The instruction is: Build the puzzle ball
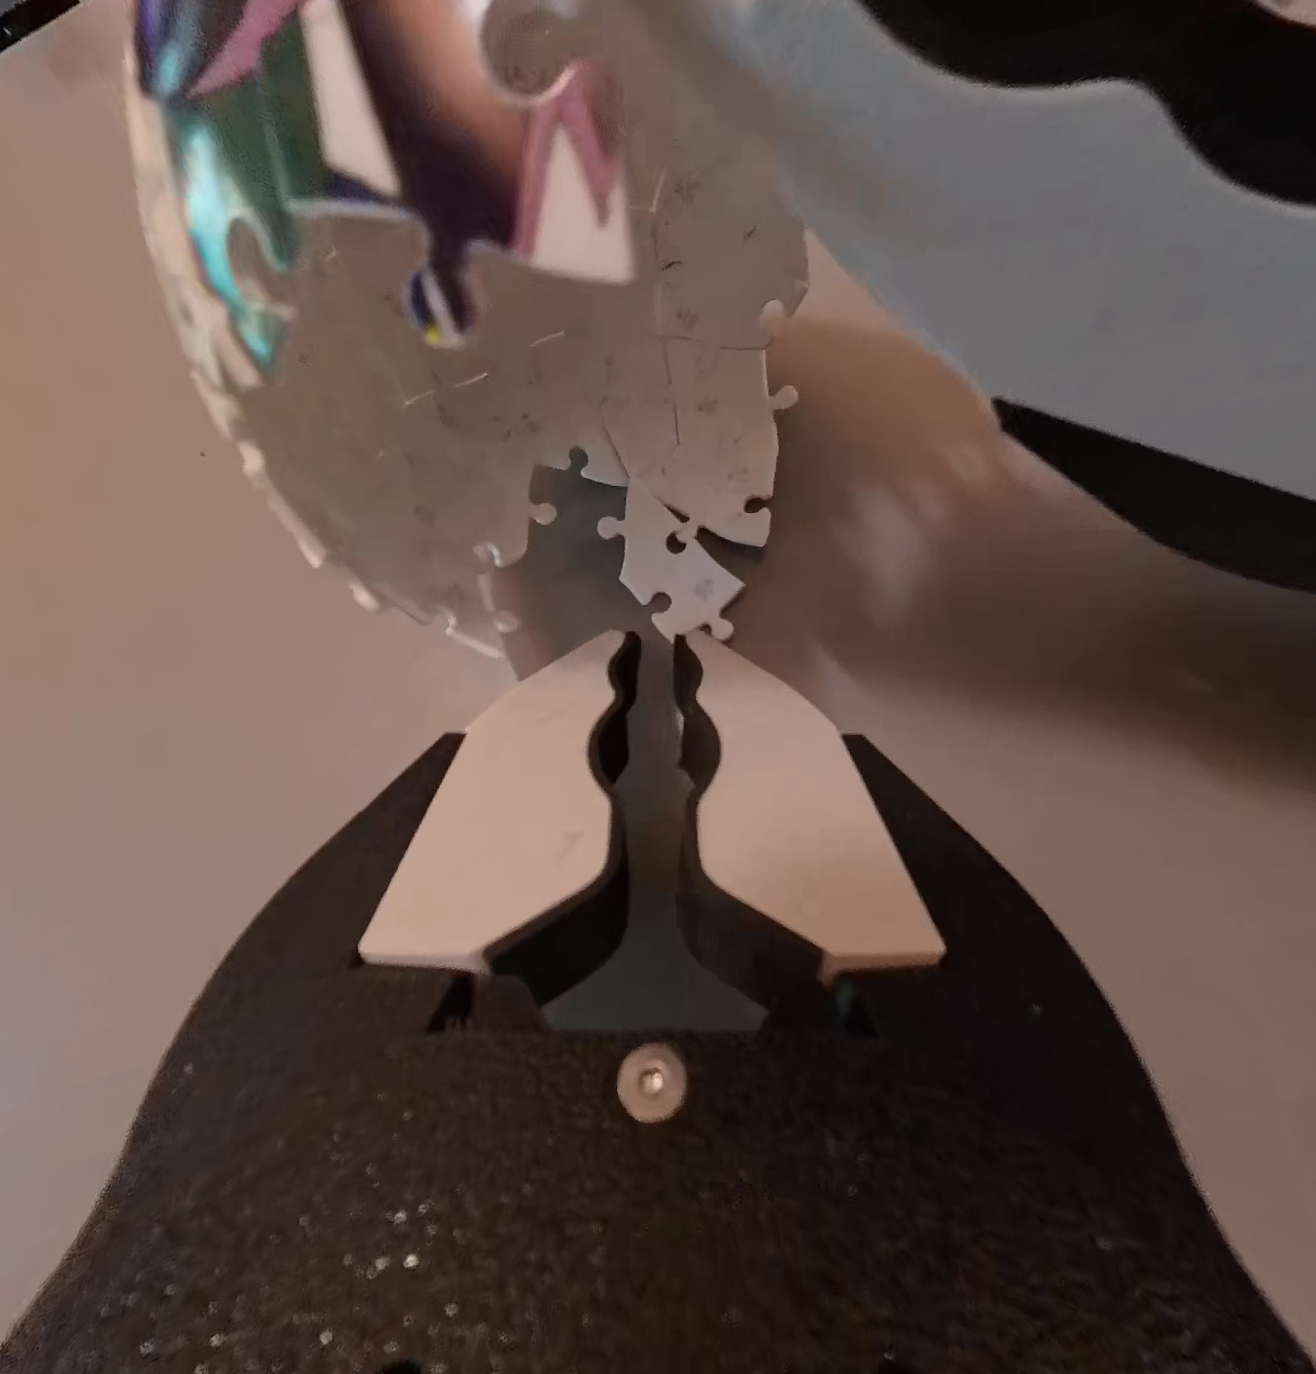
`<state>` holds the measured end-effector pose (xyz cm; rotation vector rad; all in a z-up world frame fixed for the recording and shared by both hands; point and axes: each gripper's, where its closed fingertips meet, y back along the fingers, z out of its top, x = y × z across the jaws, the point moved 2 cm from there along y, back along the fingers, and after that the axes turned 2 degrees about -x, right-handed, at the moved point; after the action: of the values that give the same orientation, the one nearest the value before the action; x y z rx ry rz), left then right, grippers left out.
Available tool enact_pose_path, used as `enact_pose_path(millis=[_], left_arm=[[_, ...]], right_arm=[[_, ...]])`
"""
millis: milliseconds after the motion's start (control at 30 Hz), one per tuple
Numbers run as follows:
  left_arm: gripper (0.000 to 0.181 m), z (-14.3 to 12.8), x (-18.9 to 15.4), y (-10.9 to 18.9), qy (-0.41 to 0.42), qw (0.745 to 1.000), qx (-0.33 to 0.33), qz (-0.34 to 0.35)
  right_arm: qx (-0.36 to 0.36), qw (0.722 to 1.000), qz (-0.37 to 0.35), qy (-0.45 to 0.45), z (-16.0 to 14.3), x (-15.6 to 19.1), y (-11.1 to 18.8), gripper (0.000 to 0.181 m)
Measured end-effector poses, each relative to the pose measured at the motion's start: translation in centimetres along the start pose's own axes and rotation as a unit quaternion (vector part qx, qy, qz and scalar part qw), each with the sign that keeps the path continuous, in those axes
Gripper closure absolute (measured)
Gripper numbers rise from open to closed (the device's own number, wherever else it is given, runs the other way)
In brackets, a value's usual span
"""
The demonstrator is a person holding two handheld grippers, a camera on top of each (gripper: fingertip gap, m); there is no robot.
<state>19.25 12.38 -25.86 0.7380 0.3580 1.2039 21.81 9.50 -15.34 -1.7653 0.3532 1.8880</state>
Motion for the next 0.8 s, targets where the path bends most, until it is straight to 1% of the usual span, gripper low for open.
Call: enact_pose_path(millis=[33, 100, 267, 433, 533, 600, 667, 700, 733, 800], left_arm=[[0.173, 0.1, -0.1, -0.1, -0.004, 1.000, 0.002, 0.005], [0.181, 0.2, -0.5, -0.2, -0.003, 1.000, -0.001, 0.001], [0.180, 0.5, -1.0, -0.2, -0.008, 1.000, -0.014, -0.015], [0.179, 0.4, -1.2, 0.1, 0.015, 0.999, -0.015, -0.029], [0.175, 0.5, -1.0, 0.5, 0.027, 0.999, -0.028, -0.018], [0.162, 0.3, -1.0, 0.5, 0.028, 0.999, -0.022, -0.010], [0.144, 0.4, -0.9, 0.5, 0.038, 0.999, -0.023, 0.000], [0.141, 0.5, -0.9, 0.5, 0.043, 0.999, -0.029, -0.001], [0.143, 0.7, -1.1, 0.6, 0.044, 0.998, -0.037, -0.008], [0.153, 1.0, -1.4, 0.9, 0.030, 0.998, -0.053, -0.033]], right_arm=[[0.001, 1.000, -0.001, 0.000, 0.0, 0.0, 0.0, 0.177], [0.002, 1.000, -0.002, -0.001, 0.2, 0.1, 0.1, 0.177], [-0.001, 1.000, -0.003, 0.003, 0.7, 0.2, 0.2, 0.177], [0.003, 1.000, -0.005, -0.001, 0.8, 0.3, 0.5, 0.176], [0.003, 1.000, -0.007, 0.000, 1.0, 0.3, 0.6, 0.176], [0.003, 1.000, -0.008, -0.001, 1.0, 0.3, 0.7, 0.176], [0.003, 1.000, -0.009, 0.000, 1.0, 0.3, 0.7, 0.176], [0.002, 1.000, -0.009, -0.001, 1.0, 0.3, 0.7, 0.176], [0.001, 1.000, -0.009, -0.002, 1.0, 0.3, 0.7, 0.176], [0.001, 1.000, -0.010, -0.004, 0.9, 0.3, 0.7, 0.176]])
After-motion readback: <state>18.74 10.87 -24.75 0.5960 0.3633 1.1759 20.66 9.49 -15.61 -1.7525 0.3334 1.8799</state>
